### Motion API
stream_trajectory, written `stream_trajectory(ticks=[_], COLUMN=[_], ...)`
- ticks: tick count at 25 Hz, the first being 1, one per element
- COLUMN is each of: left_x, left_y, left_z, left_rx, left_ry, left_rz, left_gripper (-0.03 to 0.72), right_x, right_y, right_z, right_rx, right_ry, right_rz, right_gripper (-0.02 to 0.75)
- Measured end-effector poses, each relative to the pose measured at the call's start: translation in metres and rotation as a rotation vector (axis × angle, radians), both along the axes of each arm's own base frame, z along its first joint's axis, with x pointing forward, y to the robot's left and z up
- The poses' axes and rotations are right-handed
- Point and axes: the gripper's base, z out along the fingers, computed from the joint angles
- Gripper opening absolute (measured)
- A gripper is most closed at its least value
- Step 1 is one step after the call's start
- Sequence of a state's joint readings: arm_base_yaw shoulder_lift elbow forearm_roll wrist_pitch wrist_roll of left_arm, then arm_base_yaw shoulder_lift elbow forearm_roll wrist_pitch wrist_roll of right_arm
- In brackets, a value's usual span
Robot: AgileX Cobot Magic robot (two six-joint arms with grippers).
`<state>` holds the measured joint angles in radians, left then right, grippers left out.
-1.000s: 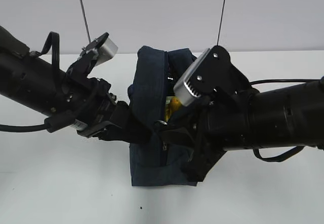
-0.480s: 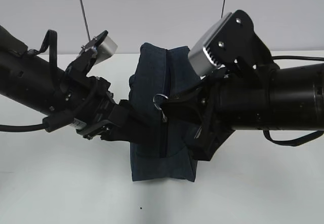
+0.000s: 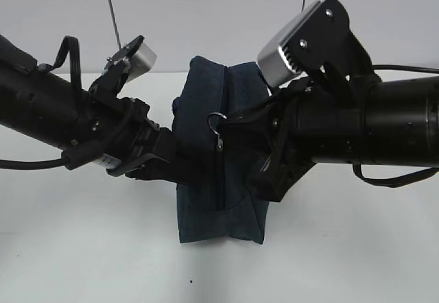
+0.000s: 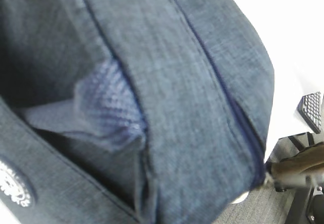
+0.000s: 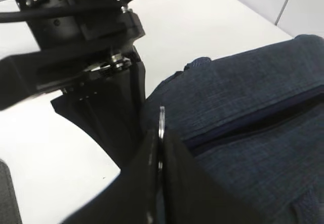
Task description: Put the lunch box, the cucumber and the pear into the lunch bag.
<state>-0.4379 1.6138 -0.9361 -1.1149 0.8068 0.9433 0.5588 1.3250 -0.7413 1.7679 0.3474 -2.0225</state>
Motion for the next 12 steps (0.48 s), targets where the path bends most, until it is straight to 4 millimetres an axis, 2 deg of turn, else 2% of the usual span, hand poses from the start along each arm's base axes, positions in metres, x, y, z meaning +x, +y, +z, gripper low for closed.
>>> stream_trajectory(ticks=[1, 3, 12], left_x=[0.000, 0.000, -0.003], left_y=[0.000, 0.000, 0.000], left_z=[0.000, 0.000, 0.000], left_rx=[0.001, 0.002, 0.004], left_ry=[-0.001, -0.001, 0.012], left_rz=[-0.001, -0.001, -0.027], left_gripper=[0.034, 0.004, -0.006], right_x=[0.001, 0.004, 0.018], right_y=[0.000, -0.001, 0.002], right_z=[0.001, 0.005, 0.013], right_rx=[-0.004, -0.012, -0.044], right_ry=[-0.007, -0.027, -0.084], right_rz=[-0.006, -0.027, -0.060], right_gripper=[0.006, 0.006, 0.006])
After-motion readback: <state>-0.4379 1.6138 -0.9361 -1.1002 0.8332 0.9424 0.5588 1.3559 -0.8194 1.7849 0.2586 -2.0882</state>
